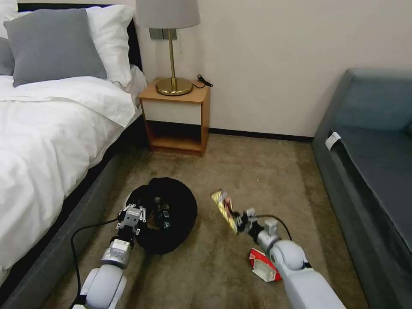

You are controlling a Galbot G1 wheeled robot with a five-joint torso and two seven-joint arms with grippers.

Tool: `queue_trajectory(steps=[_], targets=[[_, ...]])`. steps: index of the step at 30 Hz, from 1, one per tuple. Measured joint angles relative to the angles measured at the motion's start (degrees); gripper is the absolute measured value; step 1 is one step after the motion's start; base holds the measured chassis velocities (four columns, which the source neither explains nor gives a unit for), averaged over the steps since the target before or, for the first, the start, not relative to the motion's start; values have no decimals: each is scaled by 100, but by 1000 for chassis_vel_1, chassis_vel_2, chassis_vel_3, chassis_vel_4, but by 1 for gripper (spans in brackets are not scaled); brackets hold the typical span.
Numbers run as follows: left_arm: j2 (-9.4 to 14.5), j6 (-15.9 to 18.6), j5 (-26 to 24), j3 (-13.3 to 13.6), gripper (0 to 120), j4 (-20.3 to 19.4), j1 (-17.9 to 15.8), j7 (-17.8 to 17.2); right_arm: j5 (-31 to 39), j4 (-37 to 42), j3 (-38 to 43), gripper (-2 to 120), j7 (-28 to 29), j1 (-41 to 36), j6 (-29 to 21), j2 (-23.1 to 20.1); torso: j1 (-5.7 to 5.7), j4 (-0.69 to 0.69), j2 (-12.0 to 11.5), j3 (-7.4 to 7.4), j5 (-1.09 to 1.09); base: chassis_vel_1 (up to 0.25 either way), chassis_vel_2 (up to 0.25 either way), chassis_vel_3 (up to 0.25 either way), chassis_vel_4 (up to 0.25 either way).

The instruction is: Pick up the trash bin, then pick up the garbage on the floor and place it into the trash bin.

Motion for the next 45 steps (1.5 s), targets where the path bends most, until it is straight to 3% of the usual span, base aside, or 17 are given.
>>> queue_trajectory(steps=[10,21,32,43,45], targets=[[56,19,18,182,6,27,-78,-52,701,617,-388,0,-211,217,-262,57,0,-1,0,0,0,0,0,0,0],[-42,32,-20,306,6,101,-108,-145,693,1043,-1195,0,-139,85,-191,395,0,0,0,0,-1,0,0,0,0],[-141,51,-105,326,6,35,-97,-257,49,323,-1521,0,-192,29,73,665,0,-1,0,0,0,0,0,0,0],[-224,52,-67,384,6,84,-84,-256,-361,-218,-1499,0,-42,133,277,665,0,-1,0,0,0,0,0,0,0],[-240,52,-56,389,6,101,-95,-252,-425,-255,-1495,8,23,136,300,658,0,-1,0,0,0,0,0,0,0]])
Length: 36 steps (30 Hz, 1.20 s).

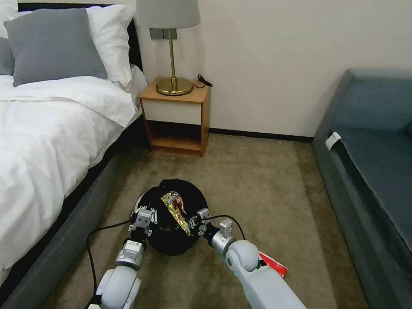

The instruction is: Pick up the trash bin, then pick up the garbage on the floor and place it into the trash bin.

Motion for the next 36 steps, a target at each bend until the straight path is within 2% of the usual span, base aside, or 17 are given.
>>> queue_trajectory(steps=[2,5,6,9,10,12,13,16,17,19,21,24,27,36], targets=[[-2,0,3,0,6,4,-2,1,-7,-8,0,11,12,0,3,-5,0,0,0,0,0,0,0,0,0],[-3,-1,6,-1,6,11,-7,9,-31,-14,7,26,22,-11,12,-32,0,0,0,0,0,0,0,0,0],[-3,-1,6,-1,6,11,-7,9,-31,-14,7,26,22,-11,12,-32,0,0,0,0,0,0,0,0,0],[-2,-7,6,-13,6,11,-7,13,-64,-42,35,39,22,-19,37,-54,0,0,0,0,0,0,0,0,0],[-2,-7,6,-13,6,11,-7,13,-64,-42,35,39,22,-19,37,-54,0,0,0,0,0,0,0,0,0],[-2,-12,6,-18,6,11,-2,16,-86,-50,57,50,23,-26,57,-62,0,0,0,0,0,0,0,0,0],[-2,-12,6,-18,6,11,-2,16,-86,-50,57,50,23,-26,57,-62,0,0,0,0,0,0,0,0,0],[-6,-23,7,-20,6,16,2,21,-86,-38,86,64,25,-39,62,-76,0,0,-1,0,0,0,0,0,0],[-6,-23,7,-20,6,16,2,21,-86,-38,86,64,25,-39,62,-76,0,0,-1,0,0,0,0,0,0],[-7,-32,11,-20,6,33,4,25,-80,-9,118,76,24,-44,67,-77,0,0,0,0,0,0,0,0,0],[-7,-33,13,-20,6,35,6,26,-77,-1,130,78,23,-45,69,-77,0,0,0,0,0,0,0,0,0],[4,-66,19,-32,6,37,19,32,-49,67,201,93,32,-56,73,-72,0,0,0,0,0,0,0,0,0],[41,-86,16,-69,6,19,26,33,-19,136,268,99,48,-83,61,-82,0,1,0,0,1,0,0,0,0],[115,-115,2,-66,6,-1,28,54,122,509,649,100,55,-256,-2,-133,0,0,0,0,0,0,0,0,0]])
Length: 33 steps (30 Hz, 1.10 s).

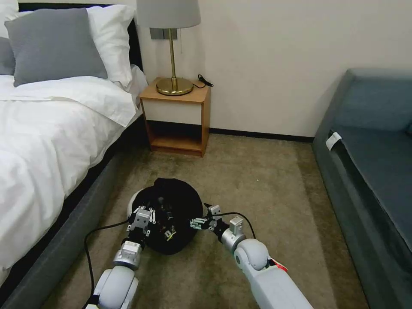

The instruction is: Pick up the trash bin, then pick up the garbage on the floor and place it into the trash bin.

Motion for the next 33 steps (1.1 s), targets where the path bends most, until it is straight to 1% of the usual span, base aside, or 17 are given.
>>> queue_trajectory(steps=[6,10,12,17,20,23,26,28,33], targets=[[32,-23,15,66,6,-13,-7,13,137,429,534,100,-1,-307,-16,-262,0,0,0,0,0,0,0,0,0],[46,-55,27,83,6,-13,-3,22,170,591,735,100,-10,-468,-16,-363,0,0,0,0,0,0,0,0,0],[75,-89,29,87,6,-17,13,31,172,772,997,100,-23,-725,-13,-476,0,-1,0,0,1,0,0,0,0],[127,-104,20,85,6,-48,32,37,93,967,1283,100,-28,-1048,-91,-590,0,0,0,0,1,0,0,0,0],[154,-104,8,89,6,-105,48,42,-126,1188,1584,100,-165,-1437,-263,-711,0,-1,0,0,0,0,0,0,0],[157,-104,6,93,6,-129,55,42,-242,1258,1683,100,-256,-1559,-309,-752,0,-1,0,-1,0,0,0,0,0],[180,-107,6,102,6,-193,90,46,-579,1398,1890,100,-465,-1847,-403,-847,0,-1,0,0,0,0,0,0,0],[186,-110,6,103,6,-202,97,47,-631,1420,1914,100,-491,-1899,-417,-855,0,0,0,0,0,0,0,0,0],[240,-120,9,102,6,-258,137,52,-1039,1477,1983,100,-669,-2247,-435,-858,0,0,0,-1,0,0,0,0,0]])
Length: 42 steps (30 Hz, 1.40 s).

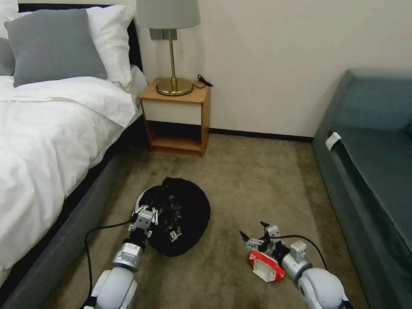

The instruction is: Pick up the trash bin, then pick up the garbage on the floor and place it into the trash bin.

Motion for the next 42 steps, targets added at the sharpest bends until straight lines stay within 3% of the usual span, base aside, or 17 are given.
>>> queue_trajectory(steps=[15,32,42], targets=[[-18,-49,103,-21,6,-47,123,5,-810,-587,-19,100,-267,-236,147,52,0,0,0,0,0,0,0,0,0],[-65,-30,229,64,6,26,89,1,-1454,-1802,37,100,-151,312,350,75,0,0,0,1,0,0,0,0,0],[-79,-9,230,81,6,106,26,-4,-1486,-2344,132,100,-141,668,425,79,0,0,0,1,0,0,0,0,0]])
